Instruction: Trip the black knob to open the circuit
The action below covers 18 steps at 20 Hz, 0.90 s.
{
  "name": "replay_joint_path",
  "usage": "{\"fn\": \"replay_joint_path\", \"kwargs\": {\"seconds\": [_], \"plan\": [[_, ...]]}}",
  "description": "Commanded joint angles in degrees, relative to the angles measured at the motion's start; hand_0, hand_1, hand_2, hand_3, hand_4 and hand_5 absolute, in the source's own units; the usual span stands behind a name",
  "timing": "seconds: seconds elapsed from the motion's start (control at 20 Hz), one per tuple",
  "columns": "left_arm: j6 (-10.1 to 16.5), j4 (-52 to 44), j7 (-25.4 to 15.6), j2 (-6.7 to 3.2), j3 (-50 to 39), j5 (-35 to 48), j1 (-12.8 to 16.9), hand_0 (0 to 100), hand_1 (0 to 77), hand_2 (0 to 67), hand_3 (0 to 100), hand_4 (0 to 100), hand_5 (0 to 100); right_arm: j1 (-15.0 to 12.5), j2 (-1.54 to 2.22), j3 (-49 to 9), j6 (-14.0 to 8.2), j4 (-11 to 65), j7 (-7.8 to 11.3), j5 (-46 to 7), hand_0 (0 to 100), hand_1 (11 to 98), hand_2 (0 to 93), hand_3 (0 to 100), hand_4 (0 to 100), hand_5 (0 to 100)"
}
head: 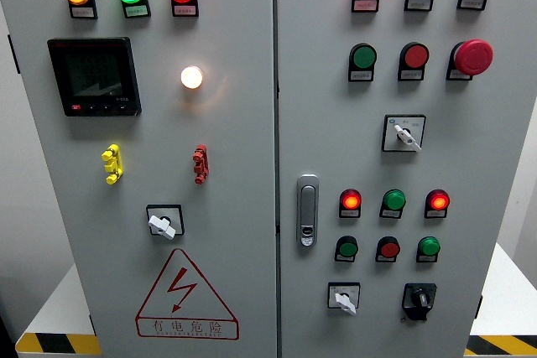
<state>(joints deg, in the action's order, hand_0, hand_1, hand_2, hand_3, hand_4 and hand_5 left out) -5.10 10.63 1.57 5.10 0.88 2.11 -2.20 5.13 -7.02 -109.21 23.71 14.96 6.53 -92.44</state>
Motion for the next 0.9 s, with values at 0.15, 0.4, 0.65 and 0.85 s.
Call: {"fn": "replay_joint_path", "kwargs": {"seconds": [0.15,0.4,0.65,0.85], "plan": [[0.0,0.0,0.01,0.0,0.0,0.0,0.0,0,0.0,19.4,26,10,9,-2.22,-0.28,0.49,0.54,18.58,4.18,-0.11,65,39.6,0.0,20,13,26],[0.0,0.0,0.01,0.0,0.0,0.0,0.0,0,0.0,19.4,26,10,9,-5.3,-0.19,2.95,0.46,37.48,4.1,1.47,65,45.1,0.0,38,38,47],[0.0,0.0,0.01,0.0,0.0,0.0,0.0,0,0.0,19.4,26,10,9,-7.32,-0.19,8.48,-0.51,54.27,2.53,4.63,69,47.1,0.0,55,63,65],[0.0,0.0,0.01,0.0,0.0,0.0,0.0,0,0.0,19.4,26,10,9,-7.41,-0.1,11.56,-5.34,60.88,2.08,4.64,72,48.1,0.0,70,71,76]]}}
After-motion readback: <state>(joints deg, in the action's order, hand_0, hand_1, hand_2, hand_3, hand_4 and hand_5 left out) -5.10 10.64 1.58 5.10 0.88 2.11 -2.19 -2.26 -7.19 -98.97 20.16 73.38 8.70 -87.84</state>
